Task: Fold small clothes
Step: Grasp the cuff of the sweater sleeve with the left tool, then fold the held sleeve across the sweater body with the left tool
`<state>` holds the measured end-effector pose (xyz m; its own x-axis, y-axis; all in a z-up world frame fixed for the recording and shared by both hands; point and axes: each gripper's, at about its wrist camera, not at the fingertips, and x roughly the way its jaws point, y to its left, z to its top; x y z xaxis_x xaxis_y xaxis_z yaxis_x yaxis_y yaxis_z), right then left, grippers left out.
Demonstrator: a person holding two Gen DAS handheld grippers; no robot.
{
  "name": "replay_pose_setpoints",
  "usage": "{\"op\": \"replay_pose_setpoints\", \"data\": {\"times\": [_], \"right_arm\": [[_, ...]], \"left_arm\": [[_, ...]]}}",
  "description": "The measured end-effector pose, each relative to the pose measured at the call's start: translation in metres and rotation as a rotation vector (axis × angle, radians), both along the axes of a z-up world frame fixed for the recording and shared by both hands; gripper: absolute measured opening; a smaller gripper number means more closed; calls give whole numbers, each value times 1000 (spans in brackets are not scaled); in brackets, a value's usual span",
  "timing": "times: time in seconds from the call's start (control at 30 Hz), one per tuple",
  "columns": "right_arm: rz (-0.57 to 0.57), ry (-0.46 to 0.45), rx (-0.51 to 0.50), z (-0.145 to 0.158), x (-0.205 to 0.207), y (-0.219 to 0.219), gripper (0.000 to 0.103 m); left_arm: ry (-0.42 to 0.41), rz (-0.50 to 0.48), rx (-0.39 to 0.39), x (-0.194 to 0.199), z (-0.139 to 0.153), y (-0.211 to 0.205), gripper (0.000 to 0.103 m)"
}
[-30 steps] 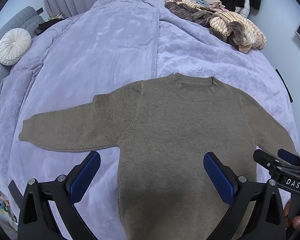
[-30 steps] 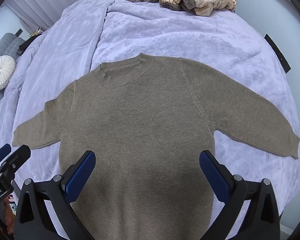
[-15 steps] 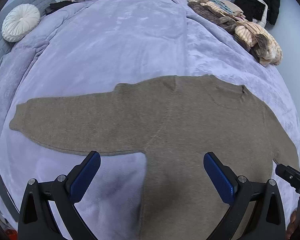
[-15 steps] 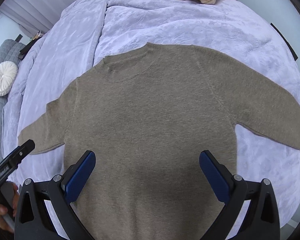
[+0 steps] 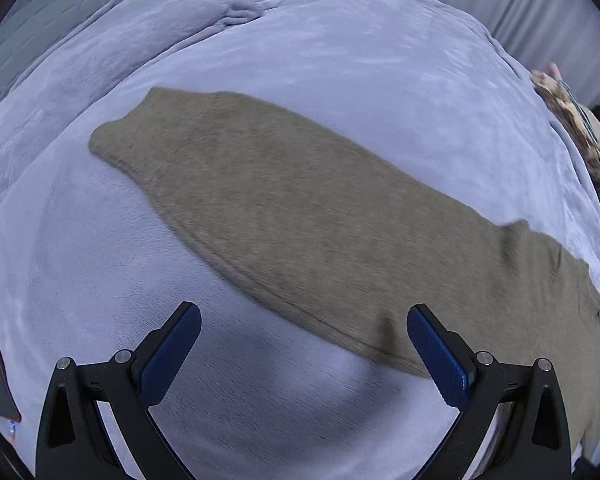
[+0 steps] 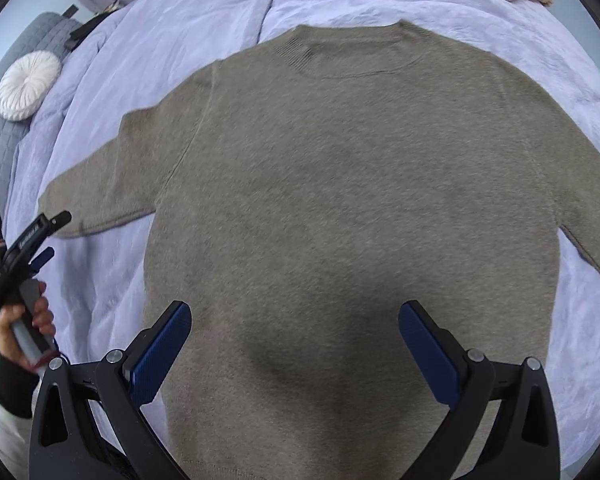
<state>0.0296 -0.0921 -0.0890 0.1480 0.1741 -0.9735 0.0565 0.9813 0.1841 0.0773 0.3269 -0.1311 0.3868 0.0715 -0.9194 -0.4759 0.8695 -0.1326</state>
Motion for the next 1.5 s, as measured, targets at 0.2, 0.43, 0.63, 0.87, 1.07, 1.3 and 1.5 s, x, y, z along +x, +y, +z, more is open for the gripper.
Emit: {"op": "replay_pose_setpoints", "data": {"times": [0.2, 0.43, 0.63, 0.87, 1.07, 1.3, 1.5], "right_arm": [[35, 23, -7, -5, 0, 13, 103], [27, 16, 3, -1, -6, 8, 103], [-24, -5, 26, 3, -12, -13, 103], [-118, -29, 60, 9, -22, -54, 103], [-235, -43, 77, 6, -33, -102, 103], [-339, -11, 64, -10, -48, -152, 103], [-298, -19, 11, -12, -36, -163, 103]], "left_arm": [[-53, 109, -52, 13, -19, 35, 97], [-172, 97, -163, 25, -4, 43, 9], [-343, -89, -164, 36, 63, -15, 9], [-468, -475, -194, 63, 130, -174, 9], [-330, -760, -180, 78, 93, -329, 9], [-105, -974, -33, 53, 16, -413, 44], [-171, -926, -17, 33, 43, -372, 66]]}}
